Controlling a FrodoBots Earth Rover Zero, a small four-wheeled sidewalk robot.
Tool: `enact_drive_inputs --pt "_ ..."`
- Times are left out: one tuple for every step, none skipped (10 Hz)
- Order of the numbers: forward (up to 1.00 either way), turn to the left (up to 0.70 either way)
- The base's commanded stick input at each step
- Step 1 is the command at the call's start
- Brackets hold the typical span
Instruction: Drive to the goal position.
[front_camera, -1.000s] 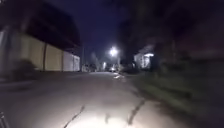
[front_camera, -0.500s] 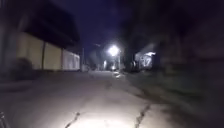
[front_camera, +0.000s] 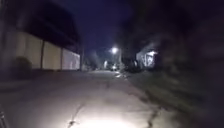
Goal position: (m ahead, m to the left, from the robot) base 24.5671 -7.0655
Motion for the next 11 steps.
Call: enact_drive_inputs --pt "0.50 0.00" --pt "0.50 0.00" --pt "0.50 0.00" --pt "0.50 0.00" --pt "0.50 0.00" --pt "0.50 0.00" --pt "0.50 0.00" --pt "0.50 0.00" --pt "0.50 0.00" --pt "0.50 0.00" --pt "0.50 0.00"
